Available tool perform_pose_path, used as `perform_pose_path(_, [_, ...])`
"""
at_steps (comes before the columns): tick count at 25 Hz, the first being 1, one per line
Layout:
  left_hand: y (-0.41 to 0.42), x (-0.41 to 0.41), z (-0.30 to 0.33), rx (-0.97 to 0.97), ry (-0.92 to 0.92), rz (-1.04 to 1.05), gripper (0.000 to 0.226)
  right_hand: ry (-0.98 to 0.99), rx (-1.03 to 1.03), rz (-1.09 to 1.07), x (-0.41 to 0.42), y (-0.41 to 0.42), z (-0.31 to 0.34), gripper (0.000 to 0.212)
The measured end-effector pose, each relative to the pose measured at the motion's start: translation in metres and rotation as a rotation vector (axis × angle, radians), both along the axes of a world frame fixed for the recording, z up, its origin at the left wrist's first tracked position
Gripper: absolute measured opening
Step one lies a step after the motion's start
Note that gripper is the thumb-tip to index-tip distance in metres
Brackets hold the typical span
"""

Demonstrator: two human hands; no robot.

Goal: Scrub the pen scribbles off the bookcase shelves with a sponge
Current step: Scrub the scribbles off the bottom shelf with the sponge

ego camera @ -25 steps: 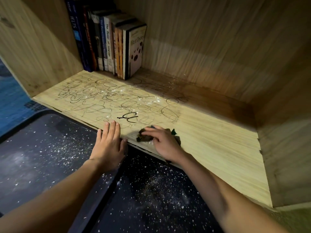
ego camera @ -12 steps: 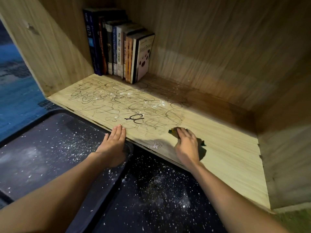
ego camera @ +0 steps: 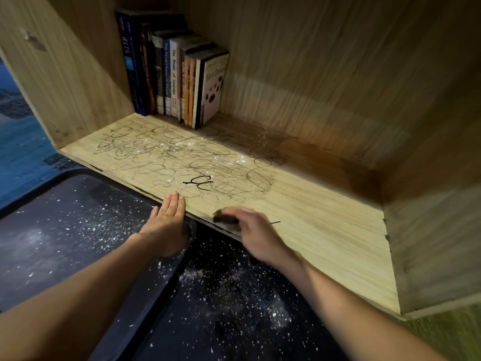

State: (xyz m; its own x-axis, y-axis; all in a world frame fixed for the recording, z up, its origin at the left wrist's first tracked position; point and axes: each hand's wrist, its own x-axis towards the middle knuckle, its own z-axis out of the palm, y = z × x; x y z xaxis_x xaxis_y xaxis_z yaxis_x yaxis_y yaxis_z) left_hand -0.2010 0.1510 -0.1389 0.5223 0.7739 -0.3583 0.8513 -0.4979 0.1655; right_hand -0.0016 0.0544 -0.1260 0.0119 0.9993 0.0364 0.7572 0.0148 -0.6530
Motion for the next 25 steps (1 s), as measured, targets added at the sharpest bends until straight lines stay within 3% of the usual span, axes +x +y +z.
perform_pose_path(3, [-0.001, 0.001, -0.001, 0.015, -0.009, 0.010, 0.078, -0.103, 0.002, -0.189, 0.009, 0.009, -0.009, 0.062])
perform_pose_path(6, [-0.002, 0.002, -0.004, 0.085, -0.060, 0.028, 0.071, -0.224, -0.055, -0.016, -0.012, -0.004, -0.017, 0.069])
perform_pose_path(9, [0.000, 0.011, -0.006, 0.148, -0.140, 0.041, 0.070, -0.093, 0.009, 0.126, -0.012, -0.013, -0.007, 0.059])
perform_pose_path(12, [0.010, 0.026, -0.007, 0.222, -0.231, 0.033, 0.074, 0.011, 0.162, -0.036, 0.017, 0.004, 0.004, 0.046])
perform_pose_path(14, [0.026, 0.038, -0.010, 0.288, -0.277, 0.016, 0.076, -0.106, 0.218, -0.196, 0.051, 0.024, 0.003, 0.048])
perform_pose_path(17, [0.058, 0.056, -0.014, 0.322, -0.318, 0.028, 0.071, -0.282, 0.122, -0.356, 0.097, 0.039, -0.018, 0.048])
perform_pose_path(20, [0.085, 0.067, -0.023, 0.365, -0.366, 0.065, 0.071, -0.370, 0.103, -0.180, 0.086, 0.031, -0.041, 0.041])
perform_pose_path(23, [0.094, 0.076, -0.028, 0.349, -0.378, 0.095, 0.072, -0.219, 0.117, 0.164, 0.080, 0.024, -0.036, 0.036])
perform_pose_path(25, [0.090, 0.079, -0.030, 0.340, -0.390, 0.114, 0.073, -0.172, 0.128, 0.166, 0.115, 0.031, -0.034, 0.031])
